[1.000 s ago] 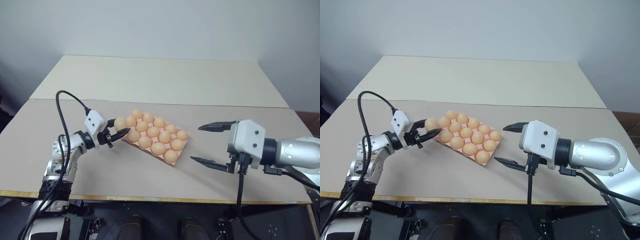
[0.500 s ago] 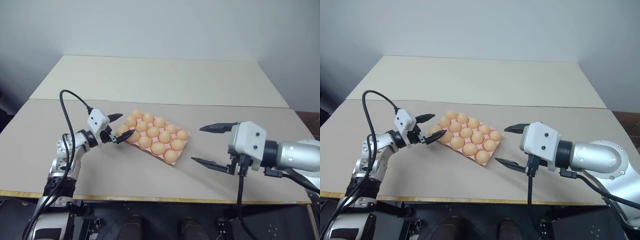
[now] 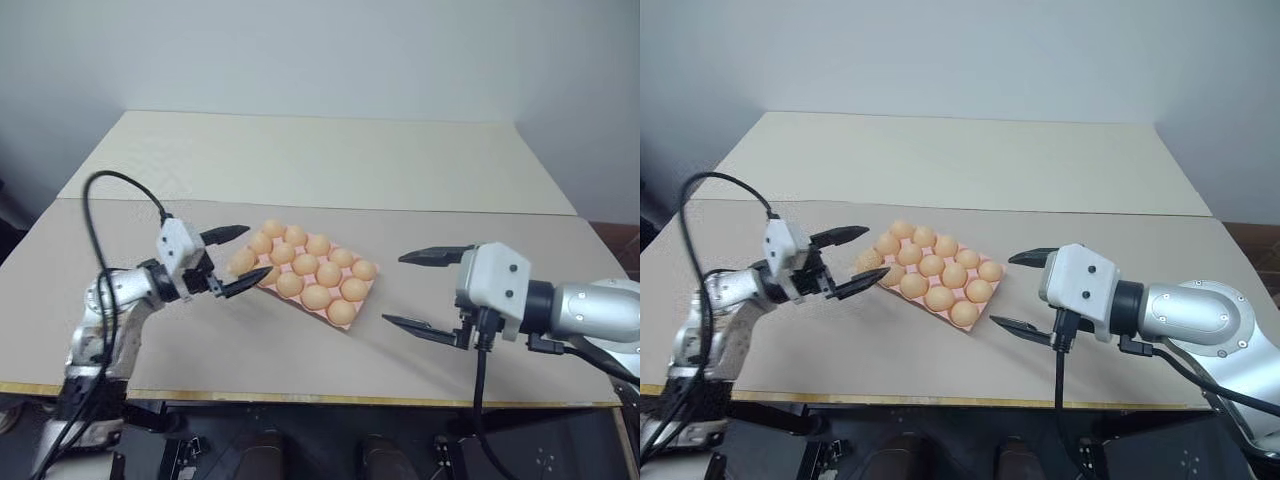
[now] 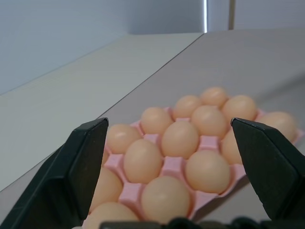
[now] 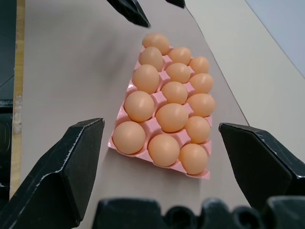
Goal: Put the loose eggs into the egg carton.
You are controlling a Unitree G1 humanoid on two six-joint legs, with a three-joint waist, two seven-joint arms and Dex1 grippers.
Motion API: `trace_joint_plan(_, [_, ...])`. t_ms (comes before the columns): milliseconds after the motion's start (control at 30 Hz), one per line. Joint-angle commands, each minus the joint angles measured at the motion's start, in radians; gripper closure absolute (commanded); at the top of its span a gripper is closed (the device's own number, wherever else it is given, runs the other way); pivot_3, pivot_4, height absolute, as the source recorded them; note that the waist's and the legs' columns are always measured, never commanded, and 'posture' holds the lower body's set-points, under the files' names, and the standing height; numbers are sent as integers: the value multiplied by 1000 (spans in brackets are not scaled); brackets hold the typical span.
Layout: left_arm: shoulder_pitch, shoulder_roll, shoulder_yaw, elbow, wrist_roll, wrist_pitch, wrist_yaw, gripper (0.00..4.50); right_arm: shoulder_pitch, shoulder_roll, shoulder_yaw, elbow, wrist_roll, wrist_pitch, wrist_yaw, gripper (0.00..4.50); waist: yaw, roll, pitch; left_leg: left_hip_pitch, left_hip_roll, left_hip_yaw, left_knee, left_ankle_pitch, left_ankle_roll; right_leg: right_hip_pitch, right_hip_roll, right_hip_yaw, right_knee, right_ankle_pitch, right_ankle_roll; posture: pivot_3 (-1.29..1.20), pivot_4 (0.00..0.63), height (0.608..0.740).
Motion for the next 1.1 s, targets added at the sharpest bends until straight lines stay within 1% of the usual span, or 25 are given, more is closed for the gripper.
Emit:
trace_joint_plan(33, [82,97,94,-143,-88,89,-50,25,-16,-12,-45,-4,15,-22,24,0,-5,0,0,1,0,0,0,0,0,1,0,0,0,0,0,0,150,740])
trace_joint_plan(133, [167,171,163,-200,-112,125,-79,25,-16,-25,-87,16,41,-22,63,0,-6,1,0,2,0,0,-1,0,0,1,0,0,0,0,0,0,150,740])
trace_joint_plan(267, [290,249,298,-258,-136,160,-121,25,-8,-67,-163,71,80,-36,160,0,-4,1,0,2,1,0,0,0,0,1,0,0,0,0,0,0,150,740])
trace_joint_plan(467, [435,317,524,-300,-182,241,-184,25,20,-145,-235,157,73,-89,310,0,-3,1,0,1,1,1,-1,0,0,1,0,0,-1,0,0,0,150,740])
trace_joint_plan(600, [474,360,644,-312,-191,302,-202,25,43,-173,-270,210,66,-117,379,0,-2,1,1,2,1,1,-1,0,0,1,0,0,-1,0,0,0,150,740])
trace_joint_plan(800, [524,354,803,-383,-231,404,-197,25,43,-210,-272,306,37,-155,446,0,-5,1,1,2,1,2,-2,0,0,1,0,1,-1,0,0,0,150,740])
trace_joint_plan(967, [571,343,859,-430,-240,444,-192,25,11,-227,-241,365,17,-192,484,0,-6,2,1,3,2,3,-2,0,0,1,0,1,-1,-1,-1,0,150,740])
trace_joint_plan(1100, [588,351,888,-441,-244,491,-175,25,-13,-233,-216,395,5,-211,504,0,-6,2,1,4,2,3,-2,0,0,1,0,2,-1,-1,-1,0,150,740])
